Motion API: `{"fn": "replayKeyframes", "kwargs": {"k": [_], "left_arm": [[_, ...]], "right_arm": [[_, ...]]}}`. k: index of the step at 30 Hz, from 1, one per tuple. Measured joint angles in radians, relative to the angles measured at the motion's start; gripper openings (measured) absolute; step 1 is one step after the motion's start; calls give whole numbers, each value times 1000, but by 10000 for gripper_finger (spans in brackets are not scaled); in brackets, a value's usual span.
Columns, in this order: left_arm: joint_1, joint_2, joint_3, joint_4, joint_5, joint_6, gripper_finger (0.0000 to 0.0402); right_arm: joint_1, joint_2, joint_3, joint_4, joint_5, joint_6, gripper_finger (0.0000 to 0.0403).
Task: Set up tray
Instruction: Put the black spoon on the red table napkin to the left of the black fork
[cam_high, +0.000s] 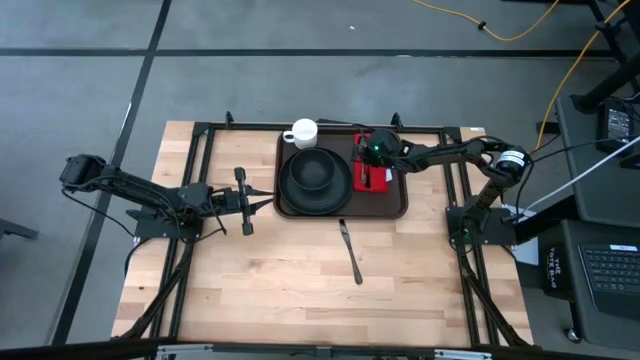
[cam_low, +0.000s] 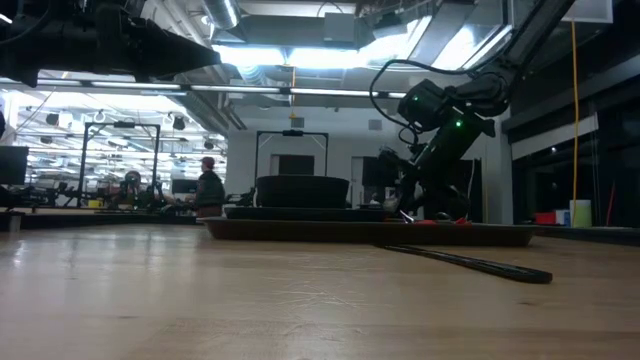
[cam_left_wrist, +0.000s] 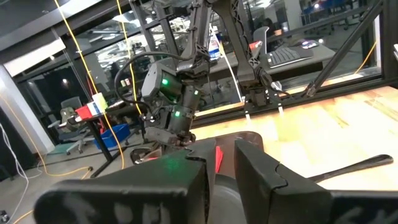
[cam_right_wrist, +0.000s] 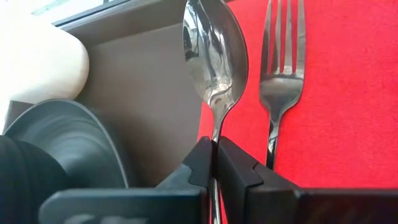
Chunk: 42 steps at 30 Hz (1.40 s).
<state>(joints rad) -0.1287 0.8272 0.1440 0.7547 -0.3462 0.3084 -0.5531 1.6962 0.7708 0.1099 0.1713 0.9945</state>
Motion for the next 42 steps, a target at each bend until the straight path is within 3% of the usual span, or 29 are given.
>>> {"fn": "replayKeyframes", "kwargs": {"k": [42], "left_arm": [[0,0,0,-11,0,0,45]], "right_arm": [[-25,61,0,73,-34,-30,20]]}}
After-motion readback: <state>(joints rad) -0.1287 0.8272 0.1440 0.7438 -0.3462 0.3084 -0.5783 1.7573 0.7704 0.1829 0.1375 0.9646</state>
